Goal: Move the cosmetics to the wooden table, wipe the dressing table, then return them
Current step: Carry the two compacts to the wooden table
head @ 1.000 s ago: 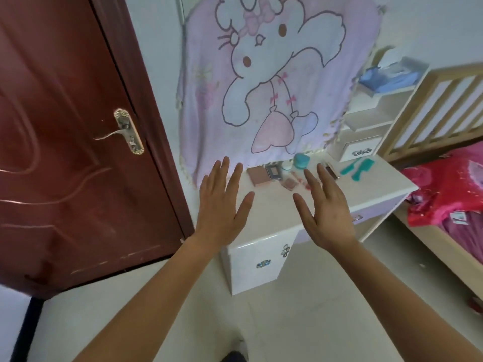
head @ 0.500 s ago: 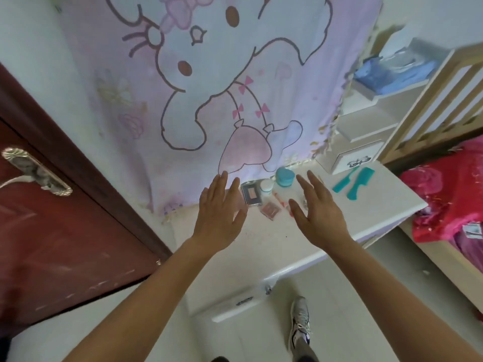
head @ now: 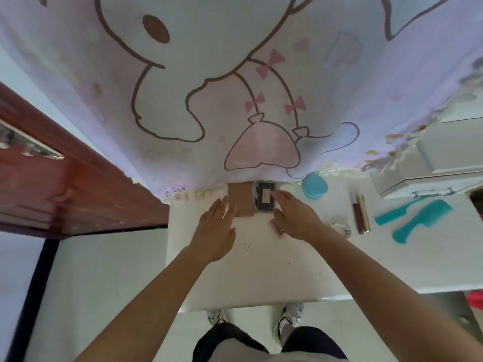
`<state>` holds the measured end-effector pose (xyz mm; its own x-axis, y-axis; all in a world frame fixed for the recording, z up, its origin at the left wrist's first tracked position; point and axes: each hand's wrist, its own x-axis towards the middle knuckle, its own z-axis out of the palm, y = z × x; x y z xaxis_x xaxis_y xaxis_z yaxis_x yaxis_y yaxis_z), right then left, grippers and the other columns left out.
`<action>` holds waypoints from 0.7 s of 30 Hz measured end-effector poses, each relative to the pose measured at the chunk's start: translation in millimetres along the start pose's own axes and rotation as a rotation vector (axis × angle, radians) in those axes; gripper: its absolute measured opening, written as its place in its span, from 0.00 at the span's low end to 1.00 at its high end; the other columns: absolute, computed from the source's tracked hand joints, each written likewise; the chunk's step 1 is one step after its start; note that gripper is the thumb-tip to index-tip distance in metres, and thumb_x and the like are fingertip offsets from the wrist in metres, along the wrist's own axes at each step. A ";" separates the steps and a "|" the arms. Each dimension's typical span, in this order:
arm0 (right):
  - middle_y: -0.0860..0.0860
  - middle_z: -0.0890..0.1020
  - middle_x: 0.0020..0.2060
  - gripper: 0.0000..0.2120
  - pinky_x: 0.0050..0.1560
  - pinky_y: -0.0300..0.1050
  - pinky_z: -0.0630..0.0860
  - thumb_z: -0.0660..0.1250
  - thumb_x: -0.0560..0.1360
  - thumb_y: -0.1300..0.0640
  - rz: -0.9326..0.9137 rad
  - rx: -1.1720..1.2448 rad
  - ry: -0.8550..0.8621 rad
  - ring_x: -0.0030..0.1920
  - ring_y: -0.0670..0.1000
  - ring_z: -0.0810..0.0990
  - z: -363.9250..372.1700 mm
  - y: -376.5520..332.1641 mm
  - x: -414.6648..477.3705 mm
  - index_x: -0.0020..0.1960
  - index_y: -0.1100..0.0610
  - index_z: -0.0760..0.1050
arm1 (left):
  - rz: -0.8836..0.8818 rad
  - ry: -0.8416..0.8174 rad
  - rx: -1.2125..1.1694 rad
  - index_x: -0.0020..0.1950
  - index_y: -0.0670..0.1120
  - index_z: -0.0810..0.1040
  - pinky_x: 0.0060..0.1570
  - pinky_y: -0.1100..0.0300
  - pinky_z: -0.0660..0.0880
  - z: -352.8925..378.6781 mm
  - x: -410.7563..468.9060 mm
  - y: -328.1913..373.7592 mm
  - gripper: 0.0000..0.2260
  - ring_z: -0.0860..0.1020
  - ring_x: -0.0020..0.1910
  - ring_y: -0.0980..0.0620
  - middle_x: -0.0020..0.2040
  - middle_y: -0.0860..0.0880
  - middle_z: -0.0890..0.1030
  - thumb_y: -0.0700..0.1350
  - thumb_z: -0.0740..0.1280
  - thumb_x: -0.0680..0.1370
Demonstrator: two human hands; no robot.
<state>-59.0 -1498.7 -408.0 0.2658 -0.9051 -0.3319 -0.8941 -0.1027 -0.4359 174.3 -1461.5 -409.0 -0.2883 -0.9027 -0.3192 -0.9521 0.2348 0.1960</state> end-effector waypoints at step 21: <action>0.56 0.65 0.74 0.26 0.71 0.55 0.68 0.61 0.79 0.46 0.044 -0.168 0.041 0.75 0.59 0.59 131.5 -36.2 18.3 0.73 0.57 0.65 | -0.043 0.160 -0.125 0.55 0.41 0.79 0.63 0.40 0.71 90.4 -10.2 -102.0 0.10 0.70 0.68 0.36 0.63 0.41 0.76 0.40 0.69 0.75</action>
<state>25.6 -1457.3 -508.3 0.2128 -0.9260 -0.3119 -0.9532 -0.1267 -0.2744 265.2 -1443.6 -509.5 -0.2185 -0.9590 -0.1803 -0.9402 0.1574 0.3020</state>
